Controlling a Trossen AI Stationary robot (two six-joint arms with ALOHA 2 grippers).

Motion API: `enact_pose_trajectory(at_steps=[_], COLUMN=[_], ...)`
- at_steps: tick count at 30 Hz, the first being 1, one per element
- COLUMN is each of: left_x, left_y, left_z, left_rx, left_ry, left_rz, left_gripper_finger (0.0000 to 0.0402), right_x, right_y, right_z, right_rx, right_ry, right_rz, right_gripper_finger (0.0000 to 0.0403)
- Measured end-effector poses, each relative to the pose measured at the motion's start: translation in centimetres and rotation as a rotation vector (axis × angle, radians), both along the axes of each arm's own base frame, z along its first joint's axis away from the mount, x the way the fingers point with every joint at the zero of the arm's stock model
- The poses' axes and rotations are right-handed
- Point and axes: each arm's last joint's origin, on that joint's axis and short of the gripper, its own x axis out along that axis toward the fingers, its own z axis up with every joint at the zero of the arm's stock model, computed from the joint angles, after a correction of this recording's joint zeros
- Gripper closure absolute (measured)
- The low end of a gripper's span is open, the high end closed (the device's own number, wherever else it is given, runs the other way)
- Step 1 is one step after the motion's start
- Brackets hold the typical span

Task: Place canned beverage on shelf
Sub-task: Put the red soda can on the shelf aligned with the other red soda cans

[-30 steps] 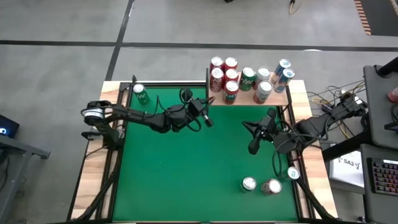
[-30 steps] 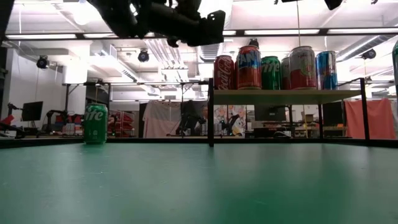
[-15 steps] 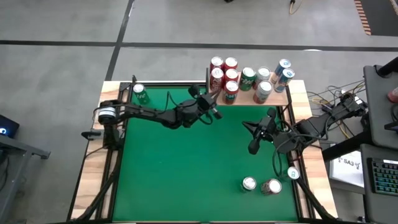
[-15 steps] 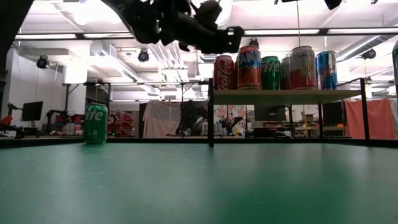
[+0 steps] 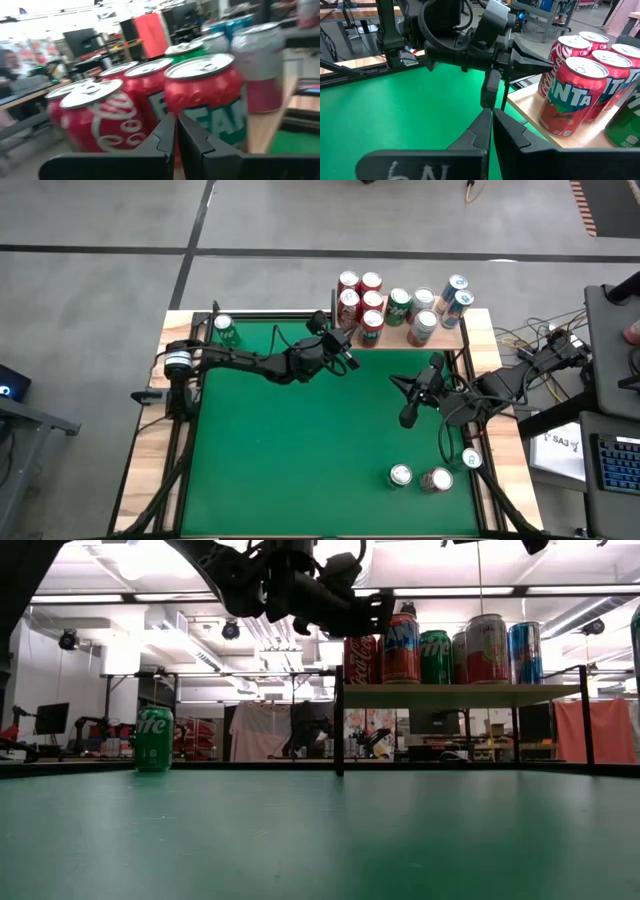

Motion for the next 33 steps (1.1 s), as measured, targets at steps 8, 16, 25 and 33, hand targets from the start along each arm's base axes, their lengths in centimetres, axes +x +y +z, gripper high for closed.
enact_pose_trajectory(at_steps=[8, 16, 25, 33], left_x=[-0.1, 0.0, 0.0, -0.3], left_y=[0.5, 0.6, 0.7, -0.9], left_z=[0.0, 0.0, 0.0, 1.4], left_rx=[-0.043, -0.062, -0.063, -0.002], left_ry=[-0.046, -0.062, -0.062, -0.050], left_rz=[-0.017, -0.060, -0.066, -0.055], left_gripper_finger=[0.0402, 0.0402, 0.0402, 0.0402], right_x=[0.0, 0.0, 0.0, 0.1], right_y=[0.0, 0.0, 0.0, -0.1], right_z=[0.0, 0.0, 0.0, 0.0], right_rx=[-0.004, -0.004, -0.005, 0.009], right_ry=[0.002, 0.002, 0.002, -0.006], right_rz=[0.002, 0.002, 0.002, -0.008], right_gripper_finger=[0.0394, 0.0394, 0.0394, 0.0394])
